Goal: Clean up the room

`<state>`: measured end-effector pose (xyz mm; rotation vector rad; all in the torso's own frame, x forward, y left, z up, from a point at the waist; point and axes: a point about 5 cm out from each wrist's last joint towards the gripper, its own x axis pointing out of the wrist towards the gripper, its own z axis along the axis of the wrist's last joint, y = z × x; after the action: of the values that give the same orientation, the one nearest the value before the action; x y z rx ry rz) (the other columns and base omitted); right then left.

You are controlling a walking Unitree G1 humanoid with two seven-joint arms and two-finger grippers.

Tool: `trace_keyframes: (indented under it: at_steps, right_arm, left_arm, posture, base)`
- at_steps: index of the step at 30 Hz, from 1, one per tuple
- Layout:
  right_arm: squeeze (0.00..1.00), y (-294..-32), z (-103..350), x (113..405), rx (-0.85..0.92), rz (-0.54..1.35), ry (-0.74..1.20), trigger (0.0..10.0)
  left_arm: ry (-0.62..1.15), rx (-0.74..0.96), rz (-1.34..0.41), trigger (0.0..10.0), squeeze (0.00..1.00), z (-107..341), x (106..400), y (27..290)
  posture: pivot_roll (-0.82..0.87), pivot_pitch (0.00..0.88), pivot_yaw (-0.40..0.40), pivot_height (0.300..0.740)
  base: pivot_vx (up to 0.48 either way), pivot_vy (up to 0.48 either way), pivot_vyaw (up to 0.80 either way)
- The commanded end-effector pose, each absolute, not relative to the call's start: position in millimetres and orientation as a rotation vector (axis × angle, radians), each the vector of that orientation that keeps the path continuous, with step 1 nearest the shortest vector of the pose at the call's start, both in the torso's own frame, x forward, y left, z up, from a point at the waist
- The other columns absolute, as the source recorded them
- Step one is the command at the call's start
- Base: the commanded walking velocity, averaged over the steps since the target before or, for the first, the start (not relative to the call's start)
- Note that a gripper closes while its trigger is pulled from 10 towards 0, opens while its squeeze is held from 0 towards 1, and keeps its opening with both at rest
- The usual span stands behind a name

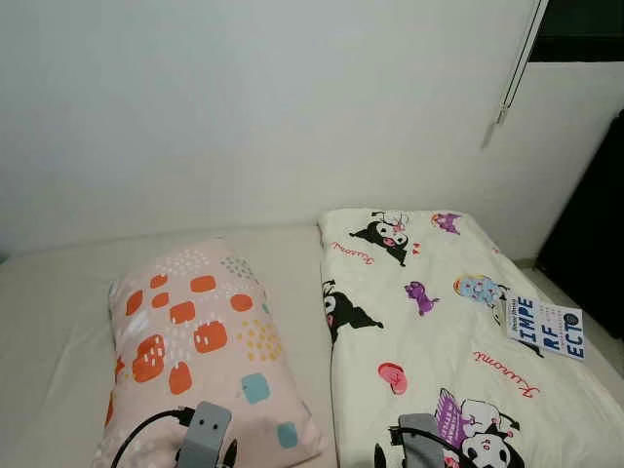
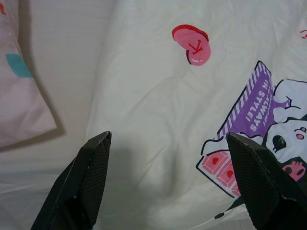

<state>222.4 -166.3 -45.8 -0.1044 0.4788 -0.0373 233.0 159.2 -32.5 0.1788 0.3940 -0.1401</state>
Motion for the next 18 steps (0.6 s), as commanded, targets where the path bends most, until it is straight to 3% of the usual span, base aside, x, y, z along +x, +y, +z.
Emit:
trace_keyframes:
  at_steps: [1,18]
  right_arm:
    - [0.0,-165.7,-48.7,219.1,-0.105,-0.033,0.496,10.0]
    - [0.0,-166.7,-49.3,218.3,-0.115,-0.037,0.501,10.0]
  left_arm:
    - [0.413,0.182,-0.142,10.0,0.0,-35.8,229.6,159.1]
    - [0.412,0.189,-0.143,10.0,0.0,-35.7,229.7,159.2]
  posture:
    - [0.02,0.081,-0.013,0.74]
    - [0.03,0.084,-0.014,0.74]
  base:
    - [0.0,0.0,0.0]
    - [0.0,0.0,0.0]
